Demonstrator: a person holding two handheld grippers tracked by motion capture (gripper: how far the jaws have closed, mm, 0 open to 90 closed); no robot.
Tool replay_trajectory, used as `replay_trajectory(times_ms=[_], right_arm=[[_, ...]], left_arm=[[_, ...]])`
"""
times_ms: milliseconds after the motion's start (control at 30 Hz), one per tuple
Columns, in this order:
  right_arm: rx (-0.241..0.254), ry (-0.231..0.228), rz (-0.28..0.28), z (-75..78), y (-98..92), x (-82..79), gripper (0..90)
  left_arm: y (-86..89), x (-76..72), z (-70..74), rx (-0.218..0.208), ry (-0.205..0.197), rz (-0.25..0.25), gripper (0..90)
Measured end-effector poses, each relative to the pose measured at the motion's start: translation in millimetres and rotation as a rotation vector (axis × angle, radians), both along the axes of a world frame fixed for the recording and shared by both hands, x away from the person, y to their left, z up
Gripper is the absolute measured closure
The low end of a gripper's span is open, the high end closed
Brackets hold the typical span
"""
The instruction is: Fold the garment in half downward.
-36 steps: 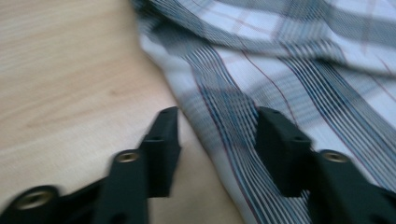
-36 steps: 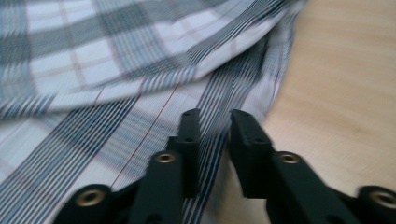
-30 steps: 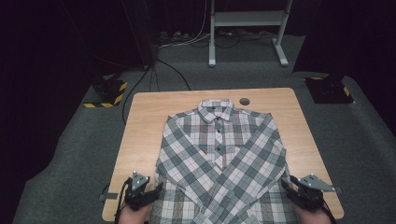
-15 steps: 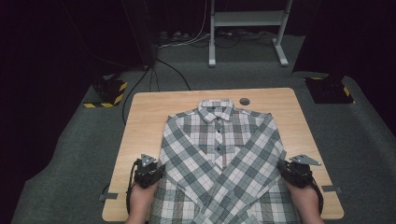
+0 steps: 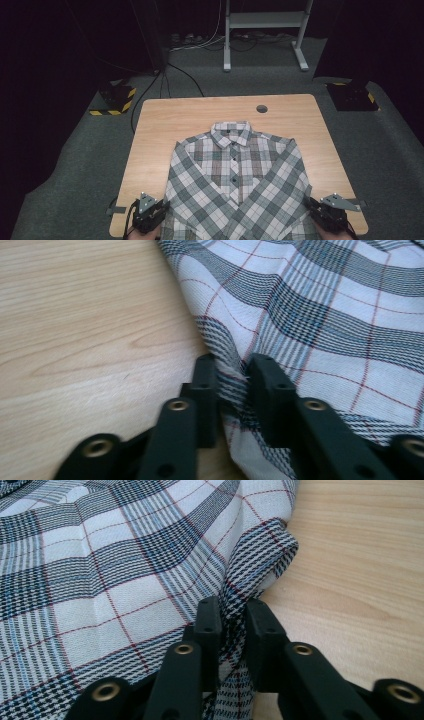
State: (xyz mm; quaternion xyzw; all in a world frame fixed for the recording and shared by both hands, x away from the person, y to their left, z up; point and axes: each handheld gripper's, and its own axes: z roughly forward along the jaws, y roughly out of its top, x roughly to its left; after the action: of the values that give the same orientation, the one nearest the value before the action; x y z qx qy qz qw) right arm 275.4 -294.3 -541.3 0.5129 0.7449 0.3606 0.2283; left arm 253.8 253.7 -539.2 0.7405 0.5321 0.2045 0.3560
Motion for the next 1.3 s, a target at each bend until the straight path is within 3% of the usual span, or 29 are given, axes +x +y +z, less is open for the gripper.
replay_trajectory(times_ms=[33, 167, 300, 367, 467, 533, 600, 667, 767, 933, 1067, 1133, 1200, 1300], right_arm=[[0.0, 0.0, 0.0, 0.0, 0.0, 0.0, 75.5], [-0.001, -0.069, -0.035, 14.1, -1.2, 4.2, 57.4], [-0.022, -0.118, -0.036, 28.4, 4.7, 29.4, 51.0], [-0.046, -0.104, -0.03, 27.8, 10.4, 45.9, 50.1], [-0.08, -0.046, -0.036, 17.0, 14.5, 67.2, 51.2], [-0.076, 0.0, -0.044, 7.9, 11.6, 74.7, 55.9], [-0.037, 0.016, -0.046, 4.4, 6.4, 74.3, 69.9], [-0.016, 0.022, -0.044, 4.3, 1.2, 70.6, 75.1], [-0.007, 0.021, -0.033, 4.2, -4.2, 62.9, 80.9], [0.01, 0.007, -0.031, 1.5, -9.5, 43.5, 81.2], [0.014, -0.01, -0.026, -0.6, -11.6, 28.1, 77.7], [0.009, -0.006, -0.026, 1.0, -12.5, 26.7, 69.8], [0.012, -0.02, -0.024, 5.5, -12.8, 29.5, 64.1], [0.01, -0.045, -0.025, 14.9, -9.3, 40.7, 55.9]], left_arm=[[0.0, 0.0, 0.0, 0.0, 0.0, 0.0, 63.5], [-0.6, 17.7, 11.1, 0.01, -0.036, 0.037, 46.2], [-7.2, 43.8, 14.1, 0.037, -0.031, 0.033, 42.1], [-10.3, 56.8, 12.0, 0.046, -0.008, 0.032, 42.5], [-12.8, 68.5, 6.1, 0.061, 0.026, 0.027, 47.9], [-12.9, 68.9, 3.0, 0.057, 0.016, 0.022, 54.6], [-12.6, 66.0, 2.2, 0.047, 0.009, 0.017, 61.4], [-11.6, 62.6, 1.2, 0.046, -0.001, 0.017, 64.8], [-9.6, 56.3, 0.3, 0.04, -0.007, 0.026, 67.2], [-9.9, 37.4, -1.6, 0.027, -0.02, 0.027, 71.1], [-10.6, 21.5, -0.7, 0.034, -0.011, 0.013, 72.1], [-11.0, 21.0, 2.4, 0.047, -0.001, 0.009, 67.2], [-10.7, 26.4, 7.2, 0.055, -0.017, 0.021, 58.7], [-12.0, 46.1, 13.2, 0.053, -0.015, 0.021, 50.5]])
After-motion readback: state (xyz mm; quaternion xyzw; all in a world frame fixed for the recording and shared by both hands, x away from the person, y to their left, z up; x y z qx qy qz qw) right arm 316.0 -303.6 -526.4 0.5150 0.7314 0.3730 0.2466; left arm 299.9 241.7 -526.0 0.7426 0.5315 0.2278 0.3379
